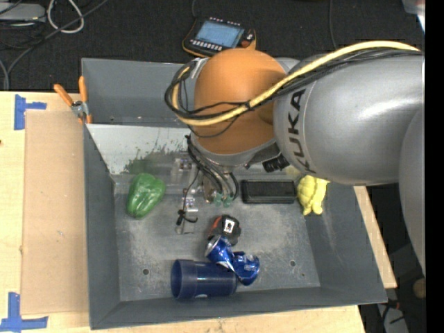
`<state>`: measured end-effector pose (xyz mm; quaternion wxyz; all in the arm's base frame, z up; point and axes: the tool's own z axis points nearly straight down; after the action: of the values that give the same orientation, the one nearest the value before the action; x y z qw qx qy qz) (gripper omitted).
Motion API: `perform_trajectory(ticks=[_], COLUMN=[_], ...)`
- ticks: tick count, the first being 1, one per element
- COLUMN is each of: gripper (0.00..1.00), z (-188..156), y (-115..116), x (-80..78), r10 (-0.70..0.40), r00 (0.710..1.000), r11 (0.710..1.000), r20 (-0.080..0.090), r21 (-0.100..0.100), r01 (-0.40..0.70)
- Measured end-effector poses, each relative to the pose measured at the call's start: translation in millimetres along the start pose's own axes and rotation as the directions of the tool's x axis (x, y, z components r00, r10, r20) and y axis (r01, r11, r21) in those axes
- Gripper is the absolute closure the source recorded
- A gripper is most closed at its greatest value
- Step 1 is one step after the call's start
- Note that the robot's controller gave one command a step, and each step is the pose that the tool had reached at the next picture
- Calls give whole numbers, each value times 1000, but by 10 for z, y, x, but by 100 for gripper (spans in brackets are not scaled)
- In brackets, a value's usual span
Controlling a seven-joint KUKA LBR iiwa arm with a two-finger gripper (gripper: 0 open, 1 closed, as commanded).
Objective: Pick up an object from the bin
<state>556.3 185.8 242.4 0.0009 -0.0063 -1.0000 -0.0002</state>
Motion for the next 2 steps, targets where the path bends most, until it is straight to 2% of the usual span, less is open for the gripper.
perform_trajectory(ticks=[1,2], gripper=[0,0], z=[0,777], y=[0,29], x=[0,253], r10=[0,-31], r00=[1000,1000], r11=[1000,1000], r20=[0,-2], r21=[0,0], r01=[0,31])
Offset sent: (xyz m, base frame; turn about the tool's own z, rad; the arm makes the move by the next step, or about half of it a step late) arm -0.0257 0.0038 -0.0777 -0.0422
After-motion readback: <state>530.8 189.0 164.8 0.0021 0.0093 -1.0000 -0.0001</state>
